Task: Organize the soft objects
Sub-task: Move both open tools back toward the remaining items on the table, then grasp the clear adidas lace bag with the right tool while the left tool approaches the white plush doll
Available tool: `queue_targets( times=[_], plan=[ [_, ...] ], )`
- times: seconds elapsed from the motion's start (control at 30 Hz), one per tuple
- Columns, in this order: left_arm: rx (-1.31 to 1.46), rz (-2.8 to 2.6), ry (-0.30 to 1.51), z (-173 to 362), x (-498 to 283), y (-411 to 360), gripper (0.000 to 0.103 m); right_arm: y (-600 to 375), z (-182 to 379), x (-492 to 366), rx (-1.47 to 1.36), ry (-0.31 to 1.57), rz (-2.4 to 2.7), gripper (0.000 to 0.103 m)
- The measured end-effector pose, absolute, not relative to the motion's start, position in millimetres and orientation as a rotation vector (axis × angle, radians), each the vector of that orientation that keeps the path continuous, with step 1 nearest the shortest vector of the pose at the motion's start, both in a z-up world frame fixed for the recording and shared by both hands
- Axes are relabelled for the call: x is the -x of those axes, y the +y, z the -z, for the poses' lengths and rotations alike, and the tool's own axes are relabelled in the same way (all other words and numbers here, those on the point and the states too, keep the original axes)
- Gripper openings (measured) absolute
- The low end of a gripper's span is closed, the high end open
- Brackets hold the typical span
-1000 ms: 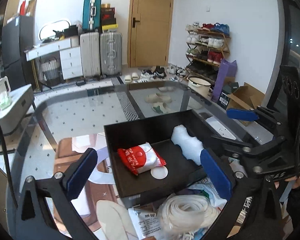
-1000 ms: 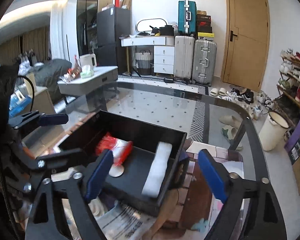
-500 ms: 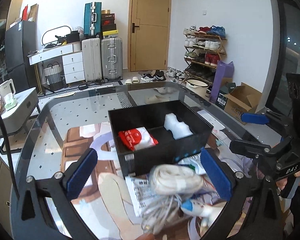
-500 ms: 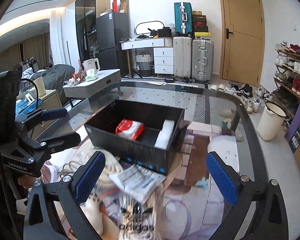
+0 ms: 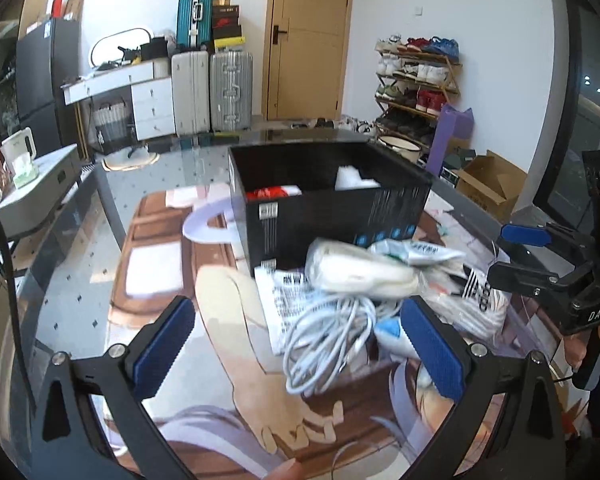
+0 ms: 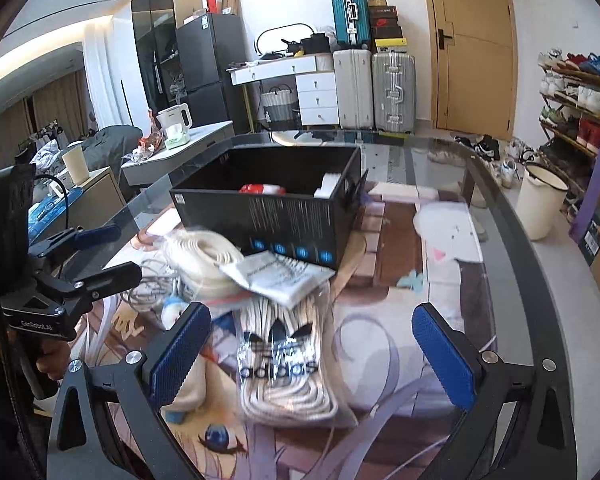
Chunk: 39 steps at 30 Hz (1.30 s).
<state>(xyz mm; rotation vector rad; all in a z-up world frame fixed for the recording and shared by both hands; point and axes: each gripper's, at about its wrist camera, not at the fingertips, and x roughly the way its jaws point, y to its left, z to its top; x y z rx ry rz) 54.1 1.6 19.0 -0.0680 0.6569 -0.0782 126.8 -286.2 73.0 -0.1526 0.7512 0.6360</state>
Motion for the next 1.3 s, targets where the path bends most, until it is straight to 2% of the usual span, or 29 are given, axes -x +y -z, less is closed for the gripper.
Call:
queue_targets(
  times=[1.13,1.3],
  plan=[
    [0.039,0.119,0.726,-4,-50,-11,0.103,-253,-27,-137,0.274,0.917,-0.605,0.102],
    [0.04,0.118,0.724,-4,-50,-11,0.103,-251,-27,-134,0.289,0.904,-0.607,0.096]
  ],
)
